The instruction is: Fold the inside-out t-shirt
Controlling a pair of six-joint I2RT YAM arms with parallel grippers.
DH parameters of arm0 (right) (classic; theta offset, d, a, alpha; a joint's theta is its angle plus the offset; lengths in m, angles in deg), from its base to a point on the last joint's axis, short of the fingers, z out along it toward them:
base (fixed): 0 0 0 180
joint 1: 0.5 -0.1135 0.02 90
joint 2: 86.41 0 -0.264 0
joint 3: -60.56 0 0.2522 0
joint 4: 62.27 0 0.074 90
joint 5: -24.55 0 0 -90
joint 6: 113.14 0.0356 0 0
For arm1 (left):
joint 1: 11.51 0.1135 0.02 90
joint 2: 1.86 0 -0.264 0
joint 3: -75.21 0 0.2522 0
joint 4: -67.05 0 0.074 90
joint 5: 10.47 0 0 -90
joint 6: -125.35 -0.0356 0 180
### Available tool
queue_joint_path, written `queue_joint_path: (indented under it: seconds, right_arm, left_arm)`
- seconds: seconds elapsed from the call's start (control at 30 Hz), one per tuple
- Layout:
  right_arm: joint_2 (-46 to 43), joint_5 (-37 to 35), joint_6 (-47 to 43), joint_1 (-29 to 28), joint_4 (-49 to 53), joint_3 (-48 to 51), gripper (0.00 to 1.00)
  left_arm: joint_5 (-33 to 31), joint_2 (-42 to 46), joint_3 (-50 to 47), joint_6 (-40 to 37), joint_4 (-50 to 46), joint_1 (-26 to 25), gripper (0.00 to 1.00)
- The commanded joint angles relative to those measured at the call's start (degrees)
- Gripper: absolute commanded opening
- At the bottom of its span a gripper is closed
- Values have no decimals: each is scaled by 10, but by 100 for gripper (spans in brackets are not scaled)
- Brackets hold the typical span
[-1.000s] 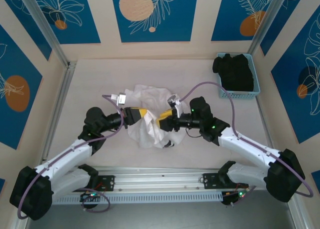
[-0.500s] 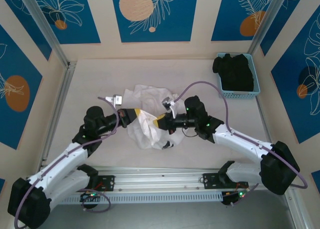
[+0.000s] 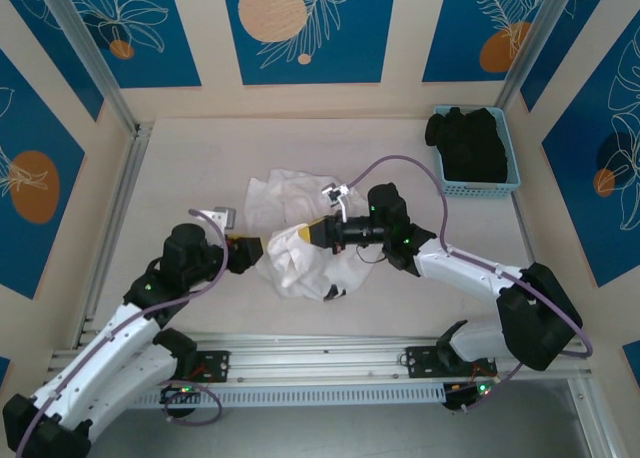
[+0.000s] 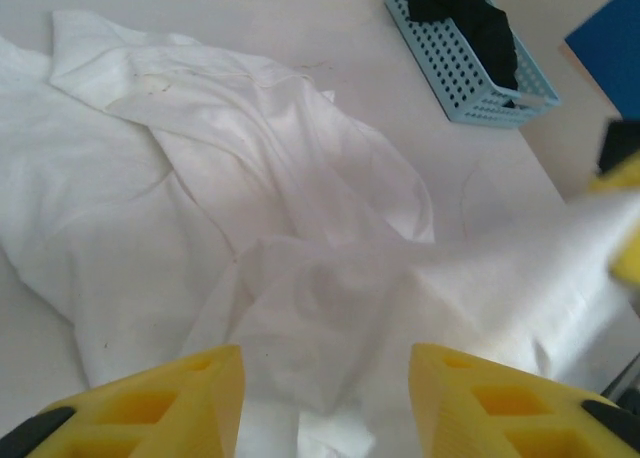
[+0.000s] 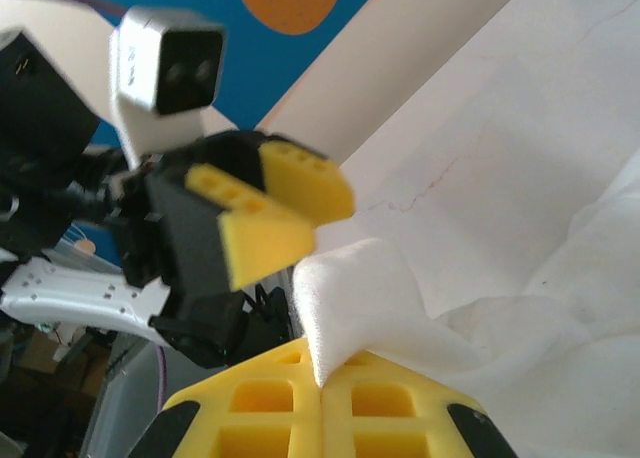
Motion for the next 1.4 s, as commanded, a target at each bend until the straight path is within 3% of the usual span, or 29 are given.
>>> queue_joint_path:
  seconds: [0.0, 0.2, 0.4, 0.5, 0.7, 0.87, 1.07, 1.2, 1.37]
  right_arm:
    - [13, 1, 49, 13, -25, -22, 0]
    - [30, 0, 72, 20, -30, -30, 0]
    - [32, -2, 78, 22, -31, -25, 0]
    - [30, -1, 79, 23, -31, -24, 0]
    - [25, -1, 77, 26, -27, -19, 0]
    - [16, -3, 77, 28, -26, -15, 0]
    - [1, -8, 76, 33, -17, -11, 0]
    - [-8, -13, 72, 41, -1, -12, 0]
    - [-15, -24, 69, 54, 34, -17, 0]
  left_arm:
    - [-23, 26, -6, -24, -46, -31, 48]
    - [-19, -14, -14, -47, -3, -108, 43]
    - [-115, -135, 44, -114, 2, -189, 44]
    - [-166, -171, 57, -123, 2, -196, 44]
    - [-203, -186, 55, -133, 40, -196, 41]
    - [-191, -194, 47, -152, 76, -196, 27]
    - [-161, -182, 32, -159, 103, -190, 1]
    - [-128, -153, 19, -149, 105, -178, 0]
    - [-39, -98, 0, -125, 122, -148, 0]
